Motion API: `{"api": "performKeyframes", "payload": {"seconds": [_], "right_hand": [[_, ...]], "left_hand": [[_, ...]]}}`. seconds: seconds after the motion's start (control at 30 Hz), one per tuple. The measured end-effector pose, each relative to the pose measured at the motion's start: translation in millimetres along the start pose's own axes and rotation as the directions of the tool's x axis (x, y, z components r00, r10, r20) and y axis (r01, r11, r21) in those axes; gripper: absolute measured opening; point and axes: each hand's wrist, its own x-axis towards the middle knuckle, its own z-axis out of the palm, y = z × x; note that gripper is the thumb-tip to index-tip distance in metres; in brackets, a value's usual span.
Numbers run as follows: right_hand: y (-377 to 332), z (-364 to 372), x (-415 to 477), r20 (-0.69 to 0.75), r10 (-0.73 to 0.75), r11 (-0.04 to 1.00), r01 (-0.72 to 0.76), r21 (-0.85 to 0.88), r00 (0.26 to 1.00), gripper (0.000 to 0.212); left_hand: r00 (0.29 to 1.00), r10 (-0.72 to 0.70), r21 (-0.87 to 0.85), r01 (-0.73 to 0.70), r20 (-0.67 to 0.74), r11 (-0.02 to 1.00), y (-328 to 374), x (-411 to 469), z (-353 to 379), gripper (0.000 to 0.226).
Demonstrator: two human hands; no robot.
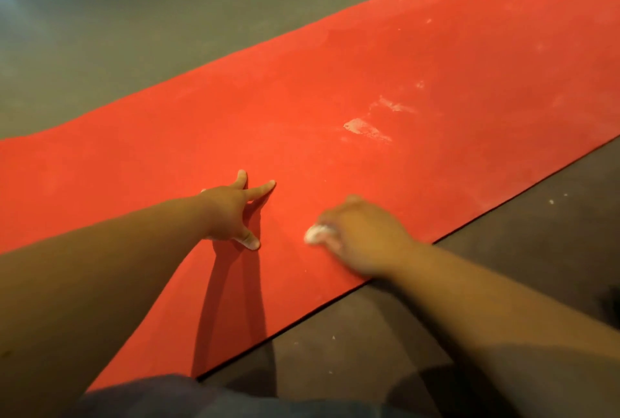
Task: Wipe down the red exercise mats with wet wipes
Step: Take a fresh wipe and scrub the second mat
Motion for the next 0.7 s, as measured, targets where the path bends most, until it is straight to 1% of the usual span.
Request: {"api": "performKeyframes", "payload": {"seconds": [0.03, 0.07, 0.1, 0.13, 0.17, 0.23, 0.3, 0.33, 0.4, 0.43, 0.47, 0.5, 0.53, 0.57, 0.6, 0.63, 0.67, 0.7], "right_hand": [[21.8, -10.3, -0.9, -0.046, 0.117, 0.993, -0.118, -0.027, 0.992, 0.020], [46.5, -25.0, -3.5, -0.105, 0.256, 0.963, -0.263, -0.054, 0.961, 0.019], [69.6, -40.5, -7.6, -0.154, 0.395, 0.913, -0.406, -0.048, 0.906, 0.022], [85.5, -52.0, -11.5, -0.175, 0.490, 0.866, -0.499, -0.010, 0.854, 0.029], [93.8, -57.6, -14.3, -0.171, 0.523, 0.847, -0.532, -0.005, 0.835, 0.034], [87.8, -54.4, -18.1, -0.102, 0.445, 0.888, -0.453, -0.076, 0.890, 0.032], [63.4, -36.6, -20.6, -0.016, 0.294, 0.954, -0.295, -0.051, 0.956, 0.028], [48.5, -26.8, -23.7, 0.015, 0.187, 0.982, -0.187, -0.021, 0.982, 0.027], [28.0, -18.4, -33.7, 0.044, 0.013, 1.000, -0.012, -0.006, 0.999, 0.024], [29.5, -21.1, -37.7, 0.050, -0.025, 1.000, 0.025, -0.010, 0.998, 0.023], [40.3, -29.0, -39.4, 0.043, 0.010, 1.000, -0.009, -0.021, 0.999, 0.023], [58.8, -39.2, -37.8, 0.023, 0.110, 0.994, -0.109, -0.031, 0.994, 0.027], [82.2, -51.4, -34.9, -0.008, 0.242, 0.969, -0.242, -0.055, 0.970, 0.032], [105.6, -65.0, -32.9, -0.066, 0.388, 0.916, -0.393, -0.078, 0.919, 0.032], [124.7, -74.7, -31.3, -0.142, 0.510, 0.850, -0.522, -0.067, 0.848, 0.027], [135.5, -78.8, -29.3, -0.215, 0.585, 0.792, -0.608, -0.053, 0.782, 0.021], [135.0, -74.5, -25.5, -0.258, 0.614, 0.761, -0.646, -0.055, 0.746, 0.017], [123.9, -62.6, -19.4, -0.265, 0.608, 0.765, -0.641, -0.057, 0.749, 0.018]], "left_hand": [[1.000, 0.001, -0.007, -0.001, 0.002, 1.000, 0.0, 0.4, -0.2, 0.120], [1.000, 0.005, -0.008, -0.005, 0.002, 1.000, -0.2, 0.5, -1.0, 0.120], [1.000, 0.010, -0.002, -0.010, 0.001, 1.000, -1.1, 0.4, -2.2, 0.119], [1.000, 0.009, 0.002, -0.009, 0.004, 1.000, -3.5, -1.2, -2.8, 0.119], [1.000, 0.005, 0.004, -0.005, 0.013, 1.000, -4.9, -2.8, -3.5, 0.118], [0.999, 0.000, -0.011, 0.001, 0.037, 1.000, -3.7, -4.5, -5.8, 0.116], [0.999, -0.002, -0.003, 0.002, 0.048, 1.000, -3.1, -5.0, -8.0, 0.116], [0.999, -0.009, 0.007, 0.009, 0.052, 1.000, -3.6, -5.3, -8.5, 0.116], [0.998, -0.017, 0.012, 0.016, 0.064, 1.000, -2.9, -2.8, -10.1, 0.119], [0.997, -0.023, 0.008, 0.022, 0.073, 1.000, -3.3, -1.8, -9.8, 0.121], [0.997, -0.028, 0.007, 0.027, 0.077, 1.000, -3.6, -0.8, -10.3, 0.122], [0.996, -0.030, 0.013, 0.029, 0.078, 0.999, -3.7, 0.1, -11.2, 0.122], [0.996, -0.033, 0.021, 0.031, 0.083, 0.999, -3.5, 0.3, -12.1, 0.123], [0.996, -0.035, 0.029, 0.033, 0.088, 0.999, -3.5, 0.2, -12.6, 0.123], [0.996, -0.035, 0.036, 0.032, 0.088, 0.999, -3.3, 0.2, -13.0, 0.123], [0.996, -0.026, 0.045, 0.023, 0.082, 0.999, -2.9, 2.0, -14.2, 0.124], [0.997, -0.017, 0.055, 0.012, 0.082, 0.998, -2.9, 3.9, -15.0, 0.126], [0.996, -0.011, 0.067, 0.006, 0.088, 0.998, -4.1, 5.3, -15.1, 0.127]]}}
